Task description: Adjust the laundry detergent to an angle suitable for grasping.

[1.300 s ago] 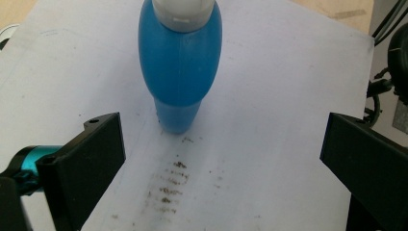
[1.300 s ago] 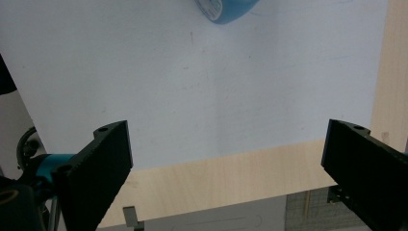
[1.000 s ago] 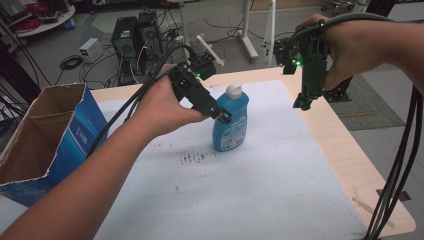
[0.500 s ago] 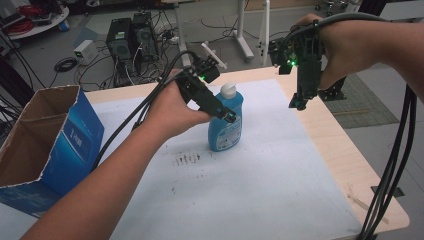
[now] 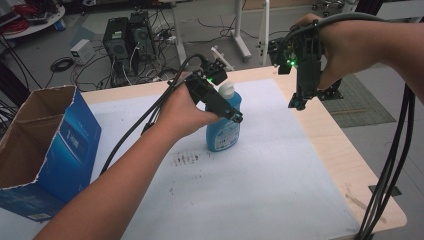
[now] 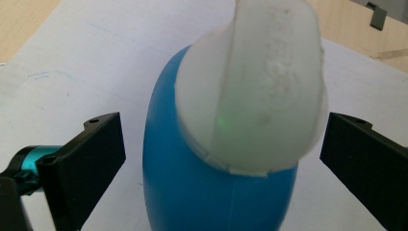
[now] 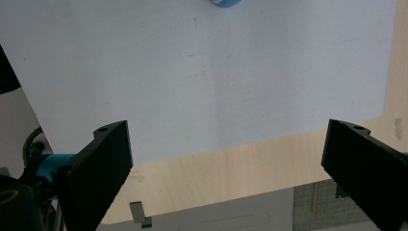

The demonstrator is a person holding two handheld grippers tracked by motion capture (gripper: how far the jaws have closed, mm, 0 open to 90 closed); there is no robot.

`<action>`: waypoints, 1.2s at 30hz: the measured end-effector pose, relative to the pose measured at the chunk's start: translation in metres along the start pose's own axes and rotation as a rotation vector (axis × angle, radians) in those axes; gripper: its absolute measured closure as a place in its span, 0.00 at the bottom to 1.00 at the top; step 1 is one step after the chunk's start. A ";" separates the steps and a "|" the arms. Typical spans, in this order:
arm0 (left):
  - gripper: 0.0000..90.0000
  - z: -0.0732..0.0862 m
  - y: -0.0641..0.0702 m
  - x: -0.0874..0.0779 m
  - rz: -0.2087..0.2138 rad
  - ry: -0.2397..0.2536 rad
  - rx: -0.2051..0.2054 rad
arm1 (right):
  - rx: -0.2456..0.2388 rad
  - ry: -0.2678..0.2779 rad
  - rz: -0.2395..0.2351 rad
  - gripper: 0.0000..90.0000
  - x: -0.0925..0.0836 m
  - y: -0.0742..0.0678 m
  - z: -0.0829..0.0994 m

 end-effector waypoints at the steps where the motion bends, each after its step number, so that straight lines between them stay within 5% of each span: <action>1: 0.02 0.000 0.000 0.001 -0.006 0.007 0.004 | 0.000 -0.001 0.000 0.03 0.000 0.000 0.000; 16: 0.02 0.001 0.001 0.015 -0.054 -0.022 0.050 | -0.004 -0.001 0.001 0.03 0.001 0.001 -0.002; 36: 0.15 0.000 0.001 0.014 -0.057 -0.016 0.065 | 0.002 -0.003 0.004 0.03 0.001 0.002 -0.001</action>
Point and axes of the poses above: each handheld gripper's, and its own axes: x roughly forward along the jaws, z roughly out of its underside, y roughly to its right, the point moved 5 cm from there along x, roughly forward along the jaws, and after that the axes turned 6 degrees about -z, right-handed, at the moved point
